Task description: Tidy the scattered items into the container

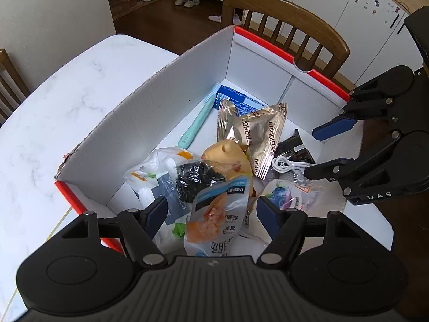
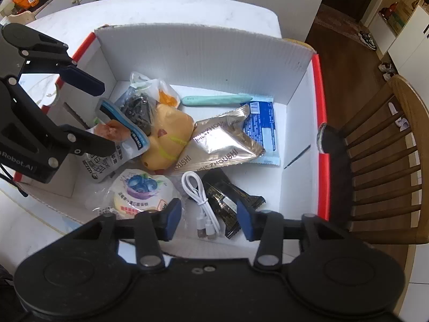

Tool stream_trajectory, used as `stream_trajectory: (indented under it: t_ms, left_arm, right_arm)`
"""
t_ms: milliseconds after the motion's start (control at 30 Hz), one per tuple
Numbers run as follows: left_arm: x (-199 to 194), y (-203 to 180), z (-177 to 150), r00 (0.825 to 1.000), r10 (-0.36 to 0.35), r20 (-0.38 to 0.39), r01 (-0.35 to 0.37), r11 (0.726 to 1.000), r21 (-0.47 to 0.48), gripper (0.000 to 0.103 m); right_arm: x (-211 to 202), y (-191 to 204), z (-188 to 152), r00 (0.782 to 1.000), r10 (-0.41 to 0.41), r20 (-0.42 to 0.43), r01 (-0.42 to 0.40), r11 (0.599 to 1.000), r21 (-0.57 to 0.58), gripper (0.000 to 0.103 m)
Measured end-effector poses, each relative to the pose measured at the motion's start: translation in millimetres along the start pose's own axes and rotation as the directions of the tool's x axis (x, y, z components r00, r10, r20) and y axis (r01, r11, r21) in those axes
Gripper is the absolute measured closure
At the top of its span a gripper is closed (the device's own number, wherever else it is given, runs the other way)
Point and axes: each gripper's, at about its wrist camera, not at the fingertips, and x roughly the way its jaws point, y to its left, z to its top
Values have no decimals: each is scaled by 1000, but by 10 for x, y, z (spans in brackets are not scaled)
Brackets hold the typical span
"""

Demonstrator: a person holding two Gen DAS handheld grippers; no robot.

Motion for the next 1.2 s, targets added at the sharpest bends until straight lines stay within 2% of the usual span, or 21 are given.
stream_trajectory:
  t_ms: [700, 767, 867, 967, 1033, 1167, 1200]
  left_arm:
    - [-594, -168, -291, 998, 7, 65, -7, 1000, 10, 30]
    - [-646, -185, -325, 997, 9, 72, -10, 1000, 12, 27]
    - [-718, -202, -374, 996, 12, 83, -13, 1000, 13, 25]
    - [-785, -204, -418, 995, 21, 96, -21, 1000, 5, 24]
    - [-830, -194, -449, 994, 21, 106, -20, 1000, -4, 16]
    - [-891, -180, -527, 992, 21, 125, -17, 1000, -26, 12]
    - [-904, -181, -548, 991, 20, 129, -16, 999, -29, 8]
  right_arm:
    - [-630, 209, -128, 993, 1, 122, 0, 1000, -10, 52]
    - [-674, 243, -152, 991, 6, 132, -4, 1000, -15, 52]
    - [-747, 297, -191, 988, 3, 156, -1, 1000, -17, 40]
    - [-827, 343, -231, 984, 3, 177, 0, 1000, -18, 39]
    - [-877, 373, -254, 982, 0, 188, 4, 1000, -21, 38]
    - [-966, 418, -311, 977, -1, 213, 4, 1000, -12, 34]
    - [-987, 430, -329, 976, -3, 219, 5, 1000, -8, 33]
